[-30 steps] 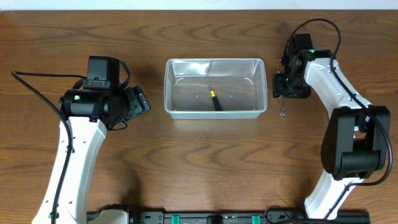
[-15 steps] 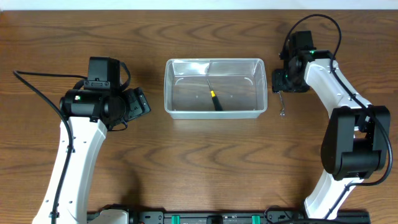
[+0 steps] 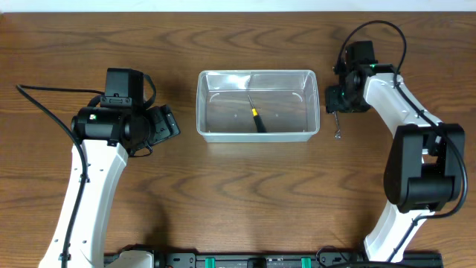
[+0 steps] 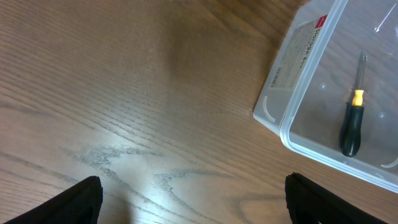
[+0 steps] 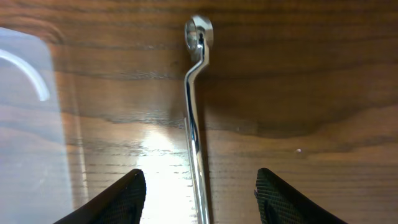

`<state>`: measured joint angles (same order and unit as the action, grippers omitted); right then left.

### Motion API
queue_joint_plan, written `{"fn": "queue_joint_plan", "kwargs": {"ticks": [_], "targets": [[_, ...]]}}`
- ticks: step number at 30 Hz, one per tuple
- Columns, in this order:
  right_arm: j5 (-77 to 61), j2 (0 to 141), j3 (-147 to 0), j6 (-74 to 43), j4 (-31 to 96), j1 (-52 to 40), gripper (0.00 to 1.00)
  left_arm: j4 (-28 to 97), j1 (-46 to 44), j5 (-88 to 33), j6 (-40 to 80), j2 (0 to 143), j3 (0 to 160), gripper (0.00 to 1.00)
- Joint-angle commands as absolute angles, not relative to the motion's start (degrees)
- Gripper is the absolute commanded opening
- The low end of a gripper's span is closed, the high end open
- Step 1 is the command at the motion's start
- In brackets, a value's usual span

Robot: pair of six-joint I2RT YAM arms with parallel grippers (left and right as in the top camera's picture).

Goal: Pack container
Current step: 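Lower the right gripper and grasp the silver wrench by its shaft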

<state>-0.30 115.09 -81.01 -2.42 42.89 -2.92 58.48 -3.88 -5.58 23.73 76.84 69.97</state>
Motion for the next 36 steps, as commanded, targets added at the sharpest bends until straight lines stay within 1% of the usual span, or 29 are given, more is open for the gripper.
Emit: {"fn": "queue_joint_plan", "kwargs": {"ticks": [1,6,11,16,17,20,24,25,31,36], "targets": [[-0.49,117.71,-80.47,-1.58,42.78,-2.52,0.60,58.67,-3.99,-4.86,22.72,77.17,69.58,0.86],[-0.49,119.28,-80.47,-1.15,42.04,-2.55,0.59,58.74,-3.99,-4.86,22.72,77.17,69.58,0.86],[-0.49,119.94,-80.47,-1.17,41.52,-2.52,0.53,59.16,-3.99,-4.86,22.72,77.17,69.58,0.86],[-0.49,120.05,-80.47,-1.13,41.54,-2.52,0.37,59.55,-3.99,-4.86,22.72,77.17,69.58,0.86],[-0.49,120.05,-80.47,-1.06,41.56,-2.52,0.32,59.55,-3.99,-4.86,22.72,77.17,69.58,0.86],[-0.51,120.03,-80.47,-0.97,41.76,-2.52,0.11,59.55,-3.99,-4.86,22.72,77.17,69.58,0.86],[-0.49,120.03,-80.47,-0.93,41.85,-2.52,0.05,59.53,-3.99,-4.86,22.72,77.17,69.58,0.86],[-0.49,120.03,-80.47,-0.93,41.82,-2.52,0.01,59.53,-3.99,-4.86,22.72,77.17,69.58,0.86],[-0.47,119.35,-81.28,-1.02,43.05,-2.52,0.01,59.55,-3.99,-4.86,22.72,77.17,69.58,0.86],[-0.45,116.90,-87.05,-0.99,46.30,-2.52,0.01,59.53,-3.99,-4.86,22.72,77.17,69.58,0.86]]}}
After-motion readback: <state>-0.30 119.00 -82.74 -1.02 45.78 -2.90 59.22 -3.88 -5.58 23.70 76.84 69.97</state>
